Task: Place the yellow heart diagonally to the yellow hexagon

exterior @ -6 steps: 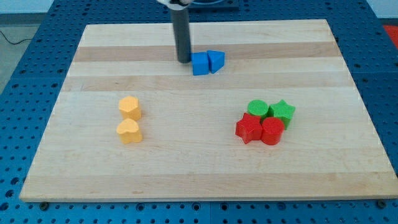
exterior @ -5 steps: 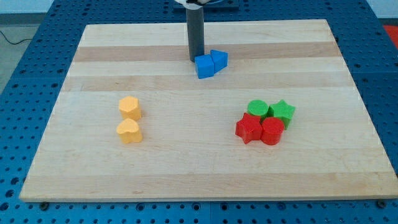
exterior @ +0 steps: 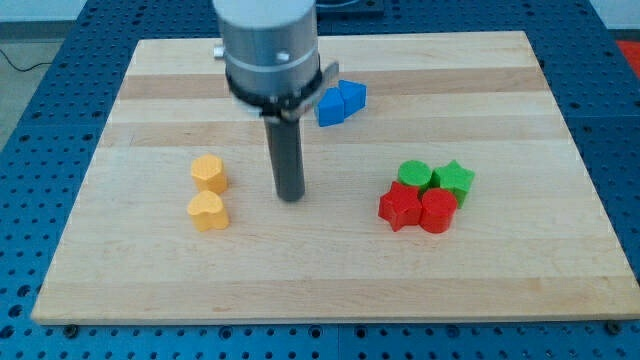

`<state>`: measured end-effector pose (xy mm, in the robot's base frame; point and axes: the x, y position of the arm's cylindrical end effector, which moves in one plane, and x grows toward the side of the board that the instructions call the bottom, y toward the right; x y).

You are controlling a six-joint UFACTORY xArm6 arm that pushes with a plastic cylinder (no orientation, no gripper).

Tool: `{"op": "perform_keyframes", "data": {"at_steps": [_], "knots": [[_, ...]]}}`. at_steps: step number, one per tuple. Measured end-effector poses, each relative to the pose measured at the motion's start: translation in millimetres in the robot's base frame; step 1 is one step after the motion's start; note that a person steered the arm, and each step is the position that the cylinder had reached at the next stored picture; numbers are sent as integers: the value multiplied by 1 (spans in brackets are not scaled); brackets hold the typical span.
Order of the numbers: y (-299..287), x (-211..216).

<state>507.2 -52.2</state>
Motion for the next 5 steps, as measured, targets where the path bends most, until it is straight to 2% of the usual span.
{"op": "perform_keyframes", "data": {"at_steps": [1, 2, 3, 4, 5], "knots": [[-46, 56], [-134, 80], [-195, 58], [-172, 21], [-95, 1]]}}
